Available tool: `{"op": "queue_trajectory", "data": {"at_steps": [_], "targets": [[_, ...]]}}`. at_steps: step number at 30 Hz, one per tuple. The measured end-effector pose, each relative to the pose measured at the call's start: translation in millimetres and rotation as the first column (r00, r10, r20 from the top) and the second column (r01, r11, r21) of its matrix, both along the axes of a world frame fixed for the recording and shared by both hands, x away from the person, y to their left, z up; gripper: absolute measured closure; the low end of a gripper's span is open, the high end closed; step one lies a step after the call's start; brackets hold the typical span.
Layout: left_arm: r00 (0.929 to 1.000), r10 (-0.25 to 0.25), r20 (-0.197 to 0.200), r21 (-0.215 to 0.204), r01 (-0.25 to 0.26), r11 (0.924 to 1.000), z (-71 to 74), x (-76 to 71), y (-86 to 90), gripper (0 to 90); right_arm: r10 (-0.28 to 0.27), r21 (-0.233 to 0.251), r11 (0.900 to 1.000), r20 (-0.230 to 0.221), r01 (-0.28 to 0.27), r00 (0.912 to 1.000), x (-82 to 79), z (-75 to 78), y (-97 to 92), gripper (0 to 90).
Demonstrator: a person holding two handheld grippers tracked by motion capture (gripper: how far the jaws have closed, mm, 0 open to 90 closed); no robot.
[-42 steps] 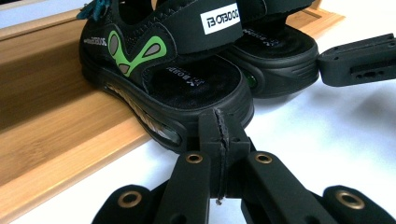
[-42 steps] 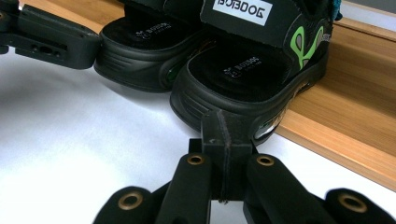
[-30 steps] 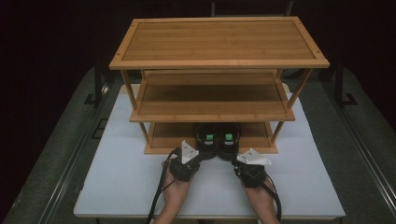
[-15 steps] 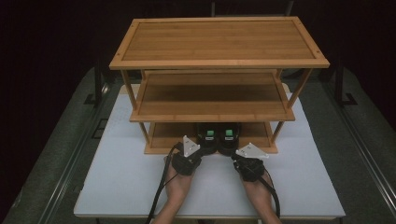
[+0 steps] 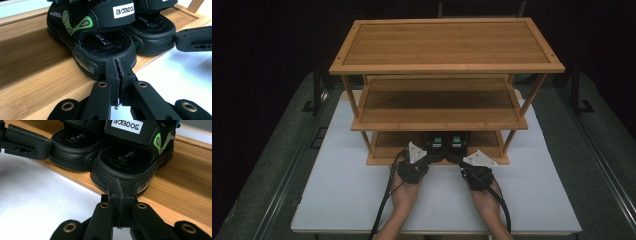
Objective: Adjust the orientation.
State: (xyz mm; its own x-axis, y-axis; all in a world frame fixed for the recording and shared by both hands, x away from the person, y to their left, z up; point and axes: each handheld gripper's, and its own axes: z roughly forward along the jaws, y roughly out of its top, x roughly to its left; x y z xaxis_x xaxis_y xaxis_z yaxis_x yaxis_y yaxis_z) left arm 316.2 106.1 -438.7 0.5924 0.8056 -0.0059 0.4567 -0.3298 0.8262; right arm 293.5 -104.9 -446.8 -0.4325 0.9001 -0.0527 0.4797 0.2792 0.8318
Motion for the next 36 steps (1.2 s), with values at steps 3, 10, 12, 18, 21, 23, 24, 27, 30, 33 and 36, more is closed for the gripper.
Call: {"op": "queue_trajectory", "data": {"at_steps": [3, 10, 12, 18, 21, 23, 24, 27, 30, 33, 36], "targets": [[1.0, 0.004, -0.003, 0.0, -0.004, 1.0, -0.3, 1.8, -0.6, 87.9, -0.001, -0.005, 1.0, 0.001, 0.001, 1.0, 1.0, -0.4, 0.1, 89.6], [0.9999, 0.006, -0.009, 0.0, -0.006, 1.0, -1.0, 4.8, -1.9, 86.7, -0.011, -0.006, 0.9999, 0.004, 0.011, 0.9999, 4.9, -1.4, 0.8, 89.6], [0.9999, 0.007, -0.011, -0.001, -0.007, 1.0, -1.1, 5.5, -1.9, 86.7, -0.009, -0.01, 0.9999, 0.005, 0.01, 0.9999, 5.6, -1.6, 0.7, 89.6], [0.9999, 0.007, -0.01, -0.003, -0.007, 1.0, -1.8, 6.2, -2.5, 85.3, -0.009, -0.009, 0.9999, 0.006, 0.009, 0.9999, 6.8, -2.3, 0.7, 89.5], [0.9999, 0.006, -0.011, -0.004, -0.006, 1.0, -1.9, 6.6, -2.4, 85.2, -0.008, -0.009, 0.9999, 0.007, 0.008, 0.9999, 7.0, -2.6, 0.6, 89.5], [0.9999, 0.006, -0.011, -0.005, -0.006, 1.0, -2.0, 6.9, -2.4, 85.3, -0.008, -0.009, 0.9999, 0.007, 0.008, 0.9999, 7.2, -2.7, 0.6, 89.4], [0.9999, 0.006, -0.01, -0.001, -0.006, 1.0, -1.9, 7.1, -2.5, 85.2, -0.008, -0.01, 0.9999, 0.008, 0.008, 0.9999, 7.3, -2.8, 0.7, 89.4], [0.9999, 0.008, -0.007, 0.0, -0.008, 1.0, -2.4, 7.5, -2.7, 85.1, -0.008, -0.01, 0.9999, 0.007, 0.008, 0.9999, 7.9, -3.2, 0.8, 89.3], [0.9999, 0.007, -0.009, 0.002, -0.007, 1.0, -2.4, 7.8, -2.7, 84.8, -0.008, -0.007, 0.9999, 0.008, 0.008, 0.9999, 8.3, -3.5, 0.8, 89.3], [0.9999, 0.003, -0.015, -0.005, -0.003, 1.0, -2.1, 8.0, -2.3, 83.2, -0.002, -0.004, 1.0, 0.004, 0.002, 1.0, 8.4, -3.4, 0.3, 87.1], [0.9999, 0.003, -0.011, 0.004, -0.002, 1.0, -1.4, 6.7, -2.7, 79.1, 0.006, 0.002, 1.0, 0.001, -0.006, 1.0, 7.2, -3.0, 0.3, 79.6]]}}
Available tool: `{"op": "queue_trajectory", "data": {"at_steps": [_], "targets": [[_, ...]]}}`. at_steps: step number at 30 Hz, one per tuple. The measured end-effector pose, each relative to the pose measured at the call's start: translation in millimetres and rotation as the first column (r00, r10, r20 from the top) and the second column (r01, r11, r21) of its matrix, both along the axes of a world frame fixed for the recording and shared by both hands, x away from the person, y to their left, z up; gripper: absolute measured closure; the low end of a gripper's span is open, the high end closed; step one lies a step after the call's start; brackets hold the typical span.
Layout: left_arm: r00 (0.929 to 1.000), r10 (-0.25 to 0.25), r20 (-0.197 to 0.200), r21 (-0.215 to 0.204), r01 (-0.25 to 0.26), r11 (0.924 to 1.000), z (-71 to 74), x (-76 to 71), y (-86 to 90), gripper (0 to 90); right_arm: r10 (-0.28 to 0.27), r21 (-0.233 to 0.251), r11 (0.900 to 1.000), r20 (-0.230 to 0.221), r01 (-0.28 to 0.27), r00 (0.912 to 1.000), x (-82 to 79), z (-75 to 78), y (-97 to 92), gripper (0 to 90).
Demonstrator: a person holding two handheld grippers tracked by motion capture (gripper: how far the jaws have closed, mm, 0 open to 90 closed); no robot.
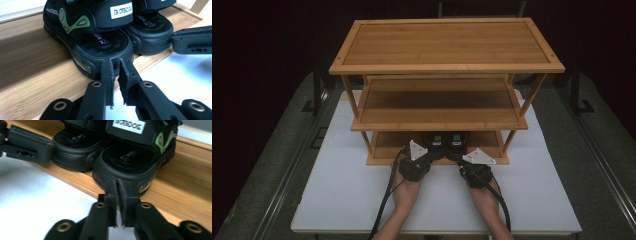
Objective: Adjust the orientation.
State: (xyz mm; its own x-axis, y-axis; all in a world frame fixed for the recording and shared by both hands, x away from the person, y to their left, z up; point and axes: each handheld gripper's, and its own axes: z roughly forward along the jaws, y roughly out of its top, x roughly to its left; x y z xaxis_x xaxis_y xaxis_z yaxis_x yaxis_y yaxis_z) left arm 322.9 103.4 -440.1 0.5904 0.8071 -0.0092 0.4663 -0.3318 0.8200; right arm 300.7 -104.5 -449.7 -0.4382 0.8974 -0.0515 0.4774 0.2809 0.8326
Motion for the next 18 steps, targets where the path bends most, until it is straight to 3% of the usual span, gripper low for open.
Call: {"op": "queue_trajectory", "data": {"at_steps": [4, 10, 18], "targets": [[1.0, -0.002, -0.009, -0.026, 0.002, 0.9997, 0.9, -3.4, 4.1, 77.0, 0.01, 0.003, 0.9999, 0.002, -0.01, 1.0, -2.7, 2.4, -4.3, 76.0], [0.9996, -0.025, -0.011, -0.041, 0.025, 0.9989, 2.4, -9.9, 4.8, 71.9, 0.028, 0.047, 0.9985, -0.026, -0.026, 0.9993, -5.6, 7.0, -14.2, 72.0], [0.9989, -0.043, -0.018, -0.055, 0.042, 0.9976, 5.9, -15.2, 7.7, 64.3, 0.064, 0.069, 0.9958, -0.045, -0.06, 0.997, -10.8, 11.7, -20.3, 65.2]]}}
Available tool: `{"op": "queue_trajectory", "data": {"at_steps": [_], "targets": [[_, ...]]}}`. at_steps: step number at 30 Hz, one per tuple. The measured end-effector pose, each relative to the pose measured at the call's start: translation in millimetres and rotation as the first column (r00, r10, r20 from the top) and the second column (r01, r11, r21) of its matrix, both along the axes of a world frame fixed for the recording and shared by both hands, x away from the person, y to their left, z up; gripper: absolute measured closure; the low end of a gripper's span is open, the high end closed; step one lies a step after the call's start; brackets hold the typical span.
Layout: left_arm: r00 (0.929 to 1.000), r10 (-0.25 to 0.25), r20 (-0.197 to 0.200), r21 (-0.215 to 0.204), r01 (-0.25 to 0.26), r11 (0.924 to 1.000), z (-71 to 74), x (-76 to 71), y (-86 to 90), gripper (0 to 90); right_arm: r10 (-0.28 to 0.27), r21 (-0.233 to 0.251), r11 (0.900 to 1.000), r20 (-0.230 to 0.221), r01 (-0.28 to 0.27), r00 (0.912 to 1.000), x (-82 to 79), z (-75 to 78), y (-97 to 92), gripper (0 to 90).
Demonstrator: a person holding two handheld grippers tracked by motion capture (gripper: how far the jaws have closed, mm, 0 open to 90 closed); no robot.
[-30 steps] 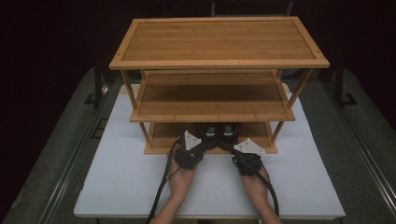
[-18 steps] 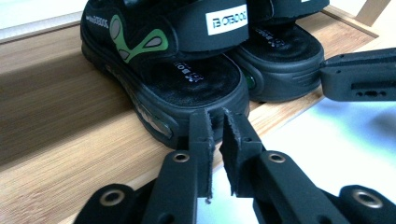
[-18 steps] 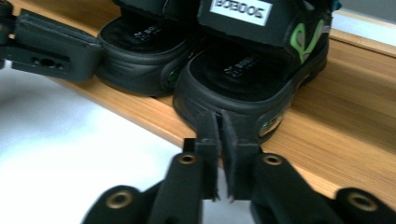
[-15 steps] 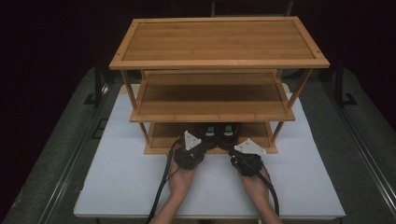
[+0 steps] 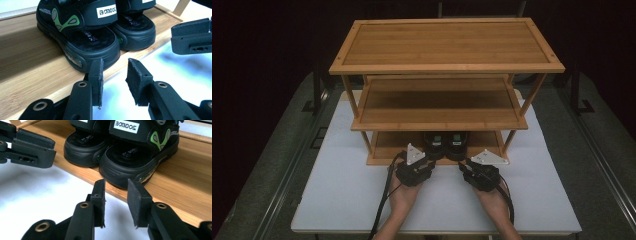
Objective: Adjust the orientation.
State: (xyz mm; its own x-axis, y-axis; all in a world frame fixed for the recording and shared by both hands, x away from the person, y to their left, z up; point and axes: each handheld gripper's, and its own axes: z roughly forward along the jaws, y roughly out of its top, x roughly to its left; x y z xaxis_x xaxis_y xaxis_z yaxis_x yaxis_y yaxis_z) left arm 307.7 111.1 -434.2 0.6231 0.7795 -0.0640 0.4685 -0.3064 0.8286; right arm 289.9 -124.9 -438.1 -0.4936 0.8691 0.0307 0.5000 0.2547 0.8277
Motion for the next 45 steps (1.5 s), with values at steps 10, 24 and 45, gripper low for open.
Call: {"op": "queue_trajectory", "data": {"at_steps": [10, 24, 45], "targets": [[0.9998, -0.019, -0.01, -0.007, 0.019, 0.9998, 0.1, -5.1, 3.5, 58.5, 0.043, 0.03, 0.9987, -0.033, -0.042, 0.9986, -5.5, 2.1, -13.4, 55.3], [0.9988, -0.047, -0.016, -0.021, 0.046, 0.9987, 1.3, -10.0, 9.0, 50.2, 0.068, 0.055, 0.9964, -0.066, -0.064, 0.9955, -14.3, -1.2, -35.3, 44.1], [0.9988, -0.048, -0.012, -0.027, 0.048, 0.9985, 4.8, -18.1, 27.6, 36.5, 0.061, 0.072, 0.9959, -0.093, -0.055, 0.9938, -24.6, -4.3, -64.3, 33.5]]}}
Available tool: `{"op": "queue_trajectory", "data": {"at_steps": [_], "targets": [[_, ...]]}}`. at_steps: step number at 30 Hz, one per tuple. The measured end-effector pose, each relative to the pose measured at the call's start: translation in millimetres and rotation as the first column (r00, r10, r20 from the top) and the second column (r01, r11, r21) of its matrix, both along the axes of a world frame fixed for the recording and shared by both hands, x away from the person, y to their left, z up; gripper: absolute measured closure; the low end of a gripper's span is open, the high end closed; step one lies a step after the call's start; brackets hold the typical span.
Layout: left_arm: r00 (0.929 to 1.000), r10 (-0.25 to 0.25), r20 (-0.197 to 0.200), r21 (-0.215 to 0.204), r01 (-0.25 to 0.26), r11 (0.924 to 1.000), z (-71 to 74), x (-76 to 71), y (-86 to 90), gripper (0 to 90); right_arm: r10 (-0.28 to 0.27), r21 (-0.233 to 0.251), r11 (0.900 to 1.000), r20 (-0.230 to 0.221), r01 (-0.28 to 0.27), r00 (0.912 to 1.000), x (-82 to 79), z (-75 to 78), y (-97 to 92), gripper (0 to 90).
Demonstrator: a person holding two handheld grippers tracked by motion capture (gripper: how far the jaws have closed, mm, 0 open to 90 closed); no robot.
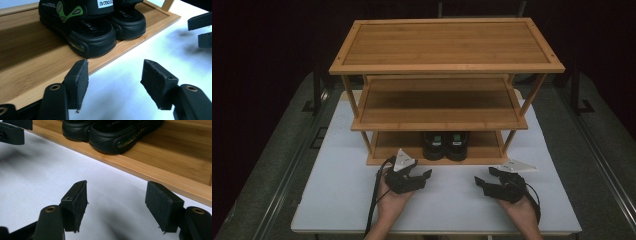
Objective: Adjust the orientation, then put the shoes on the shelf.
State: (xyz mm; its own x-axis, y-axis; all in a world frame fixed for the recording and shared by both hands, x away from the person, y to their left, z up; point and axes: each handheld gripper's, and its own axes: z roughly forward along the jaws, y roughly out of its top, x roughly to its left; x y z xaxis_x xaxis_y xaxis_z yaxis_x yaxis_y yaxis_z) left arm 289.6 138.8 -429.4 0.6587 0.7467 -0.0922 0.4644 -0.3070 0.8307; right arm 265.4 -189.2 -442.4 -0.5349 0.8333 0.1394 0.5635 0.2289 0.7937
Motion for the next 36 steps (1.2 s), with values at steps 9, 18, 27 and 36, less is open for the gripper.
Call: {"op": "queue_trajectory", "data": {"at_steps": [9, 18, 27, 36], "targets": [[1.0, 0.002, 0.007, 0.015, -0.002, 0.9999, 2.5, -5.4, 7.2, 33.2, -0.005, 0.005, 1.0, -0.002, 0.005, 1.0, -6.9, 0.5, -10.4, 33.2], [0.9999, 0.012, 0.01, 0.023, -0.013, 0.9996, 7.1, -8.7, 23.7, 32.4, -0.012, 0.004, 0.9999, 0.001, 0.012, 0.9999, -13.0, 1.4, -19.4, 33.1], [0.9998, 0.021, 0.006, 0.031, -0.021, 0.9993, 7.2, -11.7, 35.3, 31.7, -0.012, -0.002, 0.9999, -0.006, 0.012, 0.9999, -16.6, 0.1, -24.1, 32.8], [0.9998, 0.017, 0.004, 0.041, -0.017, 0.999, 5.4, -17.2, 40.4, 30.0, -0.018, 0.003, 0.9998, -0.011, 0.018, 0.9998, -23.1, -2.7, -31.2, 32.8]]}}
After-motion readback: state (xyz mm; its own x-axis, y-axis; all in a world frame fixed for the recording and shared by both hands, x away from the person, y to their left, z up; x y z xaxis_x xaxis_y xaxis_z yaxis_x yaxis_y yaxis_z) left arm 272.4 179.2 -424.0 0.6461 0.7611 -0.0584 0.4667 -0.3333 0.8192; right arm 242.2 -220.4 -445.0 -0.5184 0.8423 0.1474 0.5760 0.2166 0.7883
